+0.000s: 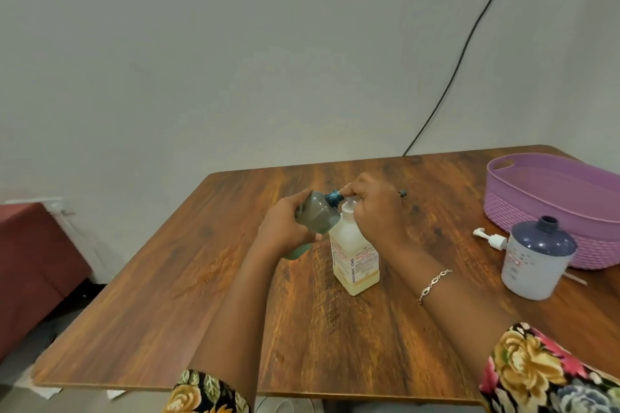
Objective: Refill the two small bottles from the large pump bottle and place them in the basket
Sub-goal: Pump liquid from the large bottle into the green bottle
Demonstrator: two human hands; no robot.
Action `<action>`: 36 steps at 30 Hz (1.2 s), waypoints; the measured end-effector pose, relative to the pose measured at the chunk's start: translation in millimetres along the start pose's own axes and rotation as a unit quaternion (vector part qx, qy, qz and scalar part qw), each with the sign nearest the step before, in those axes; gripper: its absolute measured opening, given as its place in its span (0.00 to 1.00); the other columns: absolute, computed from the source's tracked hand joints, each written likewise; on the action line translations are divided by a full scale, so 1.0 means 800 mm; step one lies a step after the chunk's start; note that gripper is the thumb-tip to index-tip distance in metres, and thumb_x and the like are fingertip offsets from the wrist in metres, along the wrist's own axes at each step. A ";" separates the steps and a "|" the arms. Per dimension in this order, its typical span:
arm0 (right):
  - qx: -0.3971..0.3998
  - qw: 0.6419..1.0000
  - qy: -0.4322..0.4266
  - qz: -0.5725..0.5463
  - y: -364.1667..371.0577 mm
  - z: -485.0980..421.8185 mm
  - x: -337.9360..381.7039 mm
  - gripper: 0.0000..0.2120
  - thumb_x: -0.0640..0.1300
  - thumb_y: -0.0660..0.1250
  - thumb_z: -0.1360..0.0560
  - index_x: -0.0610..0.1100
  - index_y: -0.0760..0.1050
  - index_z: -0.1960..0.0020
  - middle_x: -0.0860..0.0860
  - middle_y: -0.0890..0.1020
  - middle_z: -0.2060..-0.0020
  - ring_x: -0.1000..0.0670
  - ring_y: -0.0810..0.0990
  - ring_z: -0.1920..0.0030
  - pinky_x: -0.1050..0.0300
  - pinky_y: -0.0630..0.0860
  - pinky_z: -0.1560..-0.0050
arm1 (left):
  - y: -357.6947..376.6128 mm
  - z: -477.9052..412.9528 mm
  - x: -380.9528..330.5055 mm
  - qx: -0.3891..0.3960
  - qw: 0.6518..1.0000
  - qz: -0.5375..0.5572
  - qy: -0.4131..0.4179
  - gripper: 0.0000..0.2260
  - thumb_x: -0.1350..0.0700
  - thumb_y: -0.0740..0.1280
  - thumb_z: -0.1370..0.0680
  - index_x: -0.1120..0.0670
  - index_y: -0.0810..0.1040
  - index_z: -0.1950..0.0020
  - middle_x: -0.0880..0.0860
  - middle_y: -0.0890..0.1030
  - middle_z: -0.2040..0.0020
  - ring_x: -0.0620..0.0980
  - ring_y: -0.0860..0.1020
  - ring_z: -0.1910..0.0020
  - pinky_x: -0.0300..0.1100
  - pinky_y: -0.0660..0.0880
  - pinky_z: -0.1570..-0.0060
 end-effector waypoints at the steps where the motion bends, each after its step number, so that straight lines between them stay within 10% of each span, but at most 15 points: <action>1: -0.001 1.000 -0.001 -0.001 0.002 0.002 -0.001 0.12 0.27 0.61 0.31 0.35 0.81 0.57 0.43 0.80 0.63 0.42 0.77 0.61 0.49 0.75 0.62 | 0.002 0.001 0.002 0.001 1.000 -0.004 -0.004 0.39 0.60 0.75 0.33 0.48 0.61 0.26 0.51 0.71 0.34 0.50 0.70 0.39 0.47 0.70 0.42; 19: 0.009 1.000 -0.001 0.005 0.002 0.010 -0.013 0.08 0.30 0.66 0.30 0.36 0.82 0.54 0.44 0.81 0.60 0.46 0.77 0.58 0.61 0.67 0.60 | 0.011 0.006 0.004 0.017 0.999 -0.029 -0.021 0.39 0.59 0.74 0.31 0.48 0.58 0.25 0.52 0.69 0.32 0.53 0.69 0.36 0.47 0.69 0.42; 36: 0.021 1.000 -0.013 -0.008 0.001 -0.004 -0.001 0.10 0.28 0.62 0.30 0.35 0.82 0.57 0.43 0.81 0.62 0.44 0.78 0.61 0.47 0.76 0.59 | 0.005 0.007 0.001 0.012 0.999 -0.036 -0.009 0.40 0.59 0.74 0.31 0.48 0.57 0.25 0.52 0.69 0.33 0.52 0.70 0.37 0.44 0.69 0.43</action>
Point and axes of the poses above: each hand's wrist, its own z-axis away from the middle knuckle, its own y-axis out of the palm, x = y × z, the point moved 10 cm from there along -z, towards the middle knuckle
